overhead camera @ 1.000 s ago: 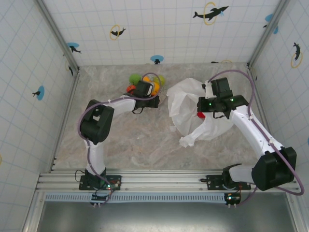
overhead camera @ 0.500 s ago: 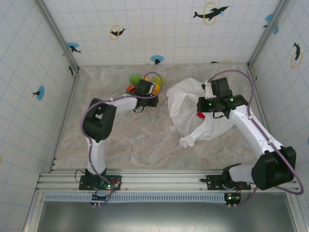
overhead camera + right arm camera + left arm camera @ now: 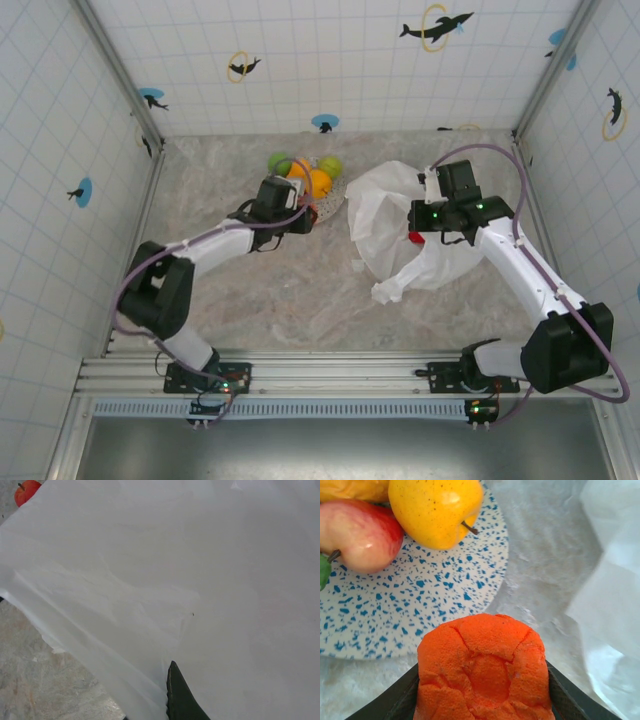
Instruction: Place the fruits into the plastic bag
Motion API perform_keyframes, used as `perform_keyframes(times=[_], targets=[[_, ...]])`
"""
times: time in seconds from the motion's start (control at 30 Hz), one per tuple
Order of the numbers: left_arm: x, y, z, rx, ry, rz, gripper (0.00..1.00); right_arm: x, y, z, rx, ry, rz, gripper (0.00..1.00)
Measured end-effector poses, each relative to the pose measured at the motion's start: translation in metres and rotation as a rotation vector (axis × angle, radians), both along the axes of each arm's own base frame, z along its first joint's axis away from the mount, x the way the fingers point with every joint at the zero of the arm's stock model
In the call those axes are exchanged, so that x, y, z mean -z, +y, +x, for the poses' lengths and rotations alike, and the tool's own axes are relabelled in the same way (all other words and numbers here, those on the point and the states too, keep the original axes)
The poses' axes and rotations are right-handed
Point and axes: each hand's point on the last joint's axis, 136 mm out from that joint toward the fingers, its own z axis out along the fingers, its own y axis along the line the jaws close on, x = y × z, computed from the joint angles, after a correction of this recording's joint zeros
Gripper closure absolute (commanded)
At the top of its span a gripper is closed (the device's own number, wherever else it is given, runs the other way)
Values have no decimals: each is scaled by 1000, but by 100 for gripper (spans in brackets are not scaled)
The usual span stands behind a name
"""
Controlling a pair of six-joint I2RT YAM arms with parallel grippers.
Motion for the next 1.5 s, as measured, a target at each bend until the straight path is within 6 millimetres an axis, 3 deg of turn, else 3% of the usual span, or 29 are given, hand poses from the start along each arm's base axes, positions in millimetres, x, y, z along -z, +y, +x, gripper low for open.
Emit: perform_keyframes(times=[0.17,0.43,0.57,0.67,1.07,1.5], targets=[[-29,2,-46,33,-55,-68,56,1,0,1,-1,1,0,100],[-74,-22,-139,189,-166,-206,57,-8,0,5,-7,-21,4,100],[-81,-44,-171,280,-183,-236,57,-11,0,7,-9,-28,12,100],[-73,-62,-190,349,-164,-217,56,-11,1,6,-16,-27,17,100],[-64,-133,-205,573,-154,-167,56,-9,2,2,-39,-10,15,100],[-47,-162,-201,690,-195,-106,55,-19,3,-1,-59,10,14,100]])
